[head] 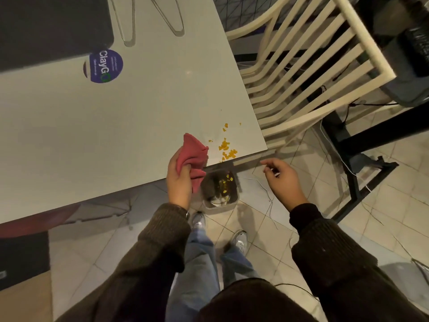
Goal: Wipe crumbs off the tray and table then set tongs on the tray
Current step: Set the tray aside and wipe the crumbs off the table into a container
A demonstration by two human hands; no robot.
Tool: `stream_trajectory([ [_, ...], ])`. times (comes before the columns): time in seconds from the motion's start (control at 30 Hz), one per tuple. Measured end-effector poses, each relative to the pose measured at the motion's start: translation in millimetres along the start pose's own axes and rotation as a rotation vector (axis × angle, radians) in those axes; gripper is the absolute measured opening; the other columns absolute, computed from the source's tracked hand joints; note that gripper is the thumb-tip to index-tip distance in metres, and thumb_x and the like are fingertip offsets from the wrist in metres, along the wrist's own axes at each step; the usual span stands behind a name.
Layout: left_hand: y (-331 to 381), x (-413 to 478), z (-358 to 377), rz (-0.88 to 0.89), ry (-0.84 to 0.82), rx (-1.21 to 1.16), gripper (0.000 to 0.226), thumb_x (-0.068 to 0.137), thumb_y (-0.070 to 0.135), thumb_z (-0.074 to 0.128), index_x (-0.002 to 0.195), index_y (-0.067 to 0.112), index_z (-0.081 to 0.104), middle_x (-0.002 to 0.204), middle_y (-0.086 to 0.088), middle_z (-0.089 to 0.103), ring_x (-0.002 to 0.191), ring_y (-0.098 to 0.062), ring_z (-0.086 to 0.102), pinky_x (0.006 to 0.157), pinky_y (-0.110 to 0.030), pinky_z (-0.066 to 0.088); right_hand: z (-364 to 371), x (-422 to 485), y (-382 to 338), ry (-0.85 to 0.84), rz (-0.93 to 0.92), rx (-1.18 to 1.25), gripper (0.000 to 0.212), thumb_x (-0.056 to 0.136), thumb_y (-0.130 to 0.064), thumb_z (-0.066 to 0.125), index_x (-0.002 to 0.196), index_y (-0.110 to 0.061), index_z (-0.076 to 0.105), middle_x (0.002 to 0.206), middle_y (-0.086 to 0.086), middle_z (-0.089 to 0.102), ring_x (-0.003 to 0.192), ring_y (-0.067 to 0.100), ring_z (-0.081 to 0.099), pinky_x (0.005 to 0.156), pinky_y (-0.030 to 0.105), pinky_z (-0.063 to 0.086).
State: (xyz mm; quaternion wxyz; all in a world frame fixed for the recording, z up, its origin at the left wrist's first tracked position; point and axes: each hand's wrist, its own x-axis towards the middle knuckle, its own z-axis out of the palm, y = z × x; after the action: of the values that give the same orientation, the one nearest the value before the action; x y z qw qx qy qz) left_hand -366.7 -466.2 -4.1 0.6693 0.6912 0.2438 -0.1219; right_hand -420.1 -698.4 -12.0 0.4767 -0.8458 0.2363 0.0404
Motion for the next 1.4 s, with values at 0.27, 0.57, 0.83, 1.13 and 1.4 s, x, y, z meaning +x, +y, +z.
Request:
stream_trajectory([
  [0.27,35.9,82.7,-32.1,0.032,0.207,0.007,0.045,0.100,0.006,0.038,0.140,0.023,0.048,0.097,-0.002,0.065,0.055,-0.008,0.060,0.045,-0.019,0.054,16.9,1.1,-3.4,-0.051,0.005,0.005,0.024,0.091,-0.006,0.051,0.102,-0.020,0.066,0.085,-0.016,0.056,0.077,0.001,0.050,0.072,0.023,0.041],
  [0.57,54.6,167.2,19.6,0.142,-0.010,0.387,0.054,0.089,0.006,0.041,0.140,0.022,0.050,0.081,-0.010,0.066,0.046,-0.012,0.061,0.058,-0.027,0.058,17.5,4.4,14.1,-0.023,0.056,-0.025,0.024,0.090,-0.009,0.051,0.099,-0.025,0.066,0.097,-0.001,0.065,0.084,0.016,0.056,0.074,0.030,0.045],
  [0.83,73.9,169.2,94.7,0.159,-0.417,0.525,0.043,0.089,-0.007,0.036,0.125,0.002,0.058,0.068,-0.013,0.058,0.047,-0.021,0.055,0.046,-0.030,0.046,6.3,4.3,24.7,0.035,0.116,0.014,0.023,0.091,-0.007,0.051,0.099,-0.022,0.066,0.094,-0.004,0.062,0.084,0.016,0.054,0.076,0.027,0.043],
  [1.13,49.6,127.8,88.7,0.224,-0.699,0.809,0.048,0.092,-0.008,0.042,0.134,0.010,0.058,0.071,-0.003,0.058,0.053,-0.011,0.055,0.044,-0.014,0.045,6.1,1.3,26.1,0.038,0.112,0.018,0.024,0.090,-0.007,0.052,0.096,-0.026,0.065,0.095,-0.003,0.064,0.081,0.014,0.054,0.074,0.024,0.041],
  [1.4,14.5,80.3,67.3,0.341,-0.623,0.835,0.055,0.085,-0.008,0.053,0.135,0.012,0.059,0.127,-0.018,0.064,0.113,-0.034,0.061,0.103,-0.043,0.048,9.3,-2.5,24.2,0.005,0.084,0.031,0.024,0.090,-0.009,0.052,0.096,-0.027,0.065,0.092,-0.006,0.062,0.079,0.004,0.053,0.069,0.018,0.039],
])
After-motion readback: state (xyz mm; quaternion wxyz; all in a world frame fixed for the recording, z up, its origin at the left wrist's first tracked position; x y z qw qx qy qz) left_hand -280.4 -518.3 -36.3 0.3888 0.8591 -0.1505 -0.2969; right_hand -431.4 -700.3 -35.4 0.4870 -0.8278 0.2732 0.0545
